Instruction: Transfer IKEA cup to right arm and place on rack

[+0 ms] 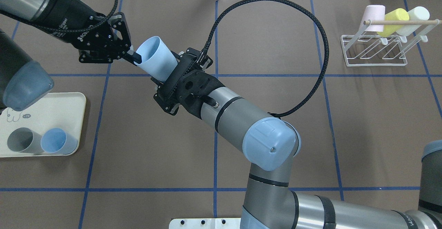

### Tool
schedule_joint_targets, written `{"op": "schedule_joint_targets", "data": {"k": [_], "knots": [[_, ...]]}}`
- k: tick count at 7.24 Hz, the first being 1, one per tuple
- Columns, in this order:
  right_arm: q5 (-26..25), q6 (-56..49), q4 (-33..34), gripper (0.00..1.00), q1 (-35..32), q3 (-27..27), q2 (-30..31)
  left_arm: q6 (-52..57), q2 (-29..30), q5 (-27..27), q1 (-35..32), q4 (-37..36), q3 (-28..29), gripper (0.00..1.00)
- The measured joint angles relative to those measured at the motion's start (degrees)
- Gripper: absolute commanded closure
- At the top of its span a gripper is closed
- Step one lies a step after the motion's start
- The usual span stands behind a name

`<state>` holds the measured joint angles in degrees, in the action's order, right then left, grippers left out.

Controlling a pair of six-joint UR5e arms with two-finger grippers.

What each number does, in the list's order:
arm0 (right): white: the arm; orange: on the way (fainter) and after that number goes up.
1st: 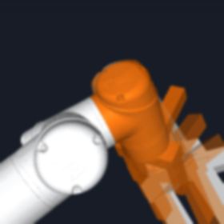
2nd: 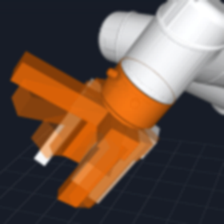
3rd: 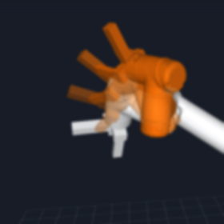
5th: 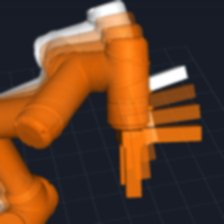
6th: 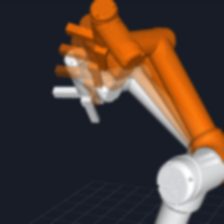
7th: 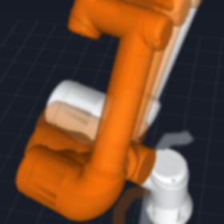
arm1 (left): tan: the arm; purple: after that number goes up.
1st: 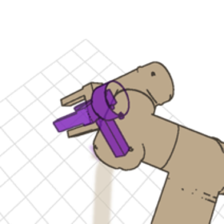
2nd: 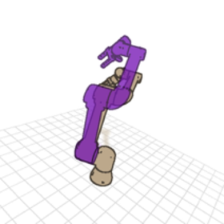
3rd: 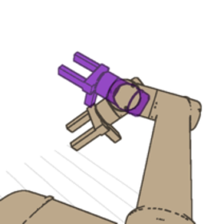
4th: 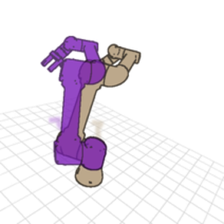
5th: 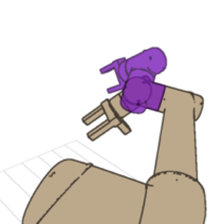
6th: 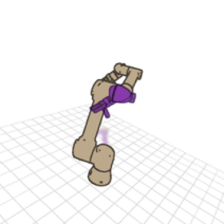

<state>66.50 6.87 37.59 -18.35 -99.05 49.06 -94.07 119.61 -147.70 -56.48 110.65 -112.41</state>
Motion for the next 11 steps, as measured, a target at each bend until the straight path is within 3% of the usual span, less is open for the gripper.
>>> {"op": "schedule_joint_targets", "data": {"k": [1, 4, 7, 8, 11], "knots": [[0.00, -0.07, 0.08, 0.55, 0.03, -0.01, 0.00, 0.18, 0.44, 0.04, 0.03, 0.04, 0.12, 0.00], [0.08, -0.02, 1.72, 0.57, -0.76, -0.37, 0.02, 1.05, 0.96, 0.10, -0.47, 0.07, 0.03, 0.00], [0.60, 2.34, 15.07, 0.67, -5.35, -2.91, -0.09, 7.81, -1.92, 0.21, -3.09, -0.18, 0.20, 0.00], [2.51, 3.40, 20.23, 0.71, -8.05, -3.10, -0.02, 13.24, -4.86, 0.42, -4.56, -0.28, 0.32, 0.00], [17.72, 1.44, 37.73, 0.72, -20.42, -3.31, 0.55, 33.09, -16.00, 5.35, -8.21, -0.70, 0.62, 0.00]]}}
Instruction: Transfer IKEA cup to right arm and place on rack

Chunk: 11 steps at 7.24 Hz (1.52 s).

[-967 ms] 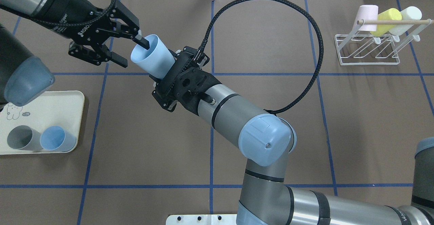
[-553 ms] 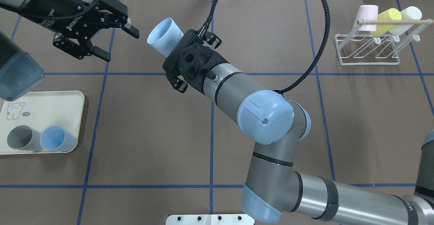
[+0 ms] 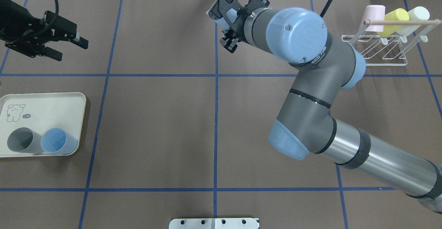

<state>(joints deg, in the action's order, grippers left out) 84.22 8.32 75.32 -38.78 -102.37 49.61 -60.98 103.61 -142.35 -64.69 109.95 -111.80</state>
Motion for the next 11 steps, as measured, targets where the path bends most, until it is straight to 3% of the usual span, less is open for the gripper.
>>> {"op": "schedule_joint_targets", "data": {"k": [3, 5, 6, 8, 11], "knots": [[4.78, -17.08, 12.03, 0.74, -9.05, -2.08, 4.80, 27.29, -5.64, 11.10, -3.47, -10.09, 0.30, 0.00], [4.97, -32.88, 14.41, 0.74, -14.50, -7.28, 14.91, 38.67, -7.48, 12.77, -5.61, -14.07, 0.89, 0.00], [4.96, -40.96, 14.65, 0.74, -17.43, -8.97, 20.05, 40.08, -7.88, 12.89, -5.91, -14.48, 1.00, 0.00], [4.66, -55.59, 14.63, 0.61, -22.74, -10.61, 28.21, 40.30, -8.12, 12.76, -6.03, -14.60, 1.04, 0.00], [1.25, -70.16, 14.07, 0.61, -26.72, -10.55, 35.65, 39.94, -8.15, 12.47, -5.99, -14.51, 1.00, 0.00]]}}
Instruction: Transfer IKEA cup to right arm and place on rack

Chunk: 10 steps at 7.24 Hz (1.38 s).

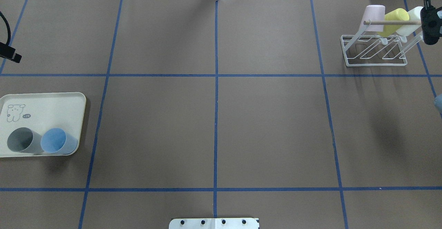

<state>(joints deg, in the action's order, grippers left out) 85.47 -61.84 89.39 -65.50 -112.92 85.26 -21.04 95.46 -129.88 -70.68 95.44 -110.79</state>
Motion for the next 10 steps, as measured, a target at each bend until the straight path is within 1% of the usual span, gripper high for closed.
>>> {"op": "schedule_joint_targets", "data": {"k": [1, 3, 7, 10], "knots": [[-3.05, -4.01, -0.08, 0.61, -0.12, 0.83, 0.61, -0.03, 0.03, -0.06, 0.01, 0.05, -0.01, 0.00], [-6.88, -9.71, -0.16, 0.61, 0.27, 2.67, -0.05, -0.11, -0.01, -0.11, 0.01, 0.09, -0.10, 0.00], [-11.72, -7.93, -0.18, 0.60, 4.88, 8.71, -5.50, -0.14, -0.16, -0.13, 0.01, 0.16, -0.30, 0.00], [-13.26, -5.24, -0.12, 0.58, 7.87, 10.30, -6.54, -0.14, -1.12, -0.33, 0.04, 0.25, -0.51, 0.00]]}}
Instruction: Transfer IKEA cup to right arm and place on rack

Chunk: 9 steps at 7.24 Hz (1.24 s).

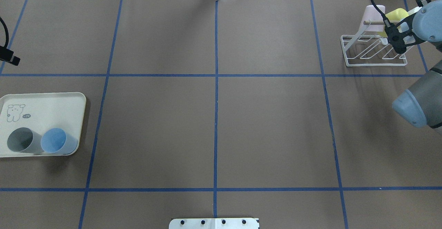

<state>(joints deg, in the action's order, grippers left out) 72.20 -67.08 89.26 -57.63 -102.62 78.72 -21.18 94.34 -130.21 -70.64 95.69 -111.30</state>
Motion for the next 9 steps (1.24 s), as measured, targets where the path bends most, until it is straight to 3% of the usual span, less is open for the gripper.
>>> {"op": "schedule_joint_targets", "data": {"k": [5, 6, 7, 8, 9], "knots": [[-1.53, -1.36, 0.17, 0.57, 0.85, 1.55, -0.02, -3.00, -0.12, -0.04, 0.09, 0.11, -0.49, 0.00], [-1.75, -2.04, 0.21, 0.54, 0.85, 1.68, 0.18, -3.07, -0.13, -0.05, 0.12, 0.11, -0.50, 0.00], [-2.49, -2.61, 0.22, 0.47, 0.88, 2.09, 0.33, -3.13, -0.13, -0.05, 0.14, 0.11, -0.50, 0.00], [-3.22, -2.81, 0.15, 0.29, 1.07, 2.86, 0.20, -3.13, -0.11, -0.03, 0.15, 0.11, -0.50, 0.00], [-3.55, -2.83, 0.08, 0.20, 1.51, 3.63, -0.04, -3.12, -0.08, 0.01, 0.15, 0.11, -0.51, 0.00]]}}
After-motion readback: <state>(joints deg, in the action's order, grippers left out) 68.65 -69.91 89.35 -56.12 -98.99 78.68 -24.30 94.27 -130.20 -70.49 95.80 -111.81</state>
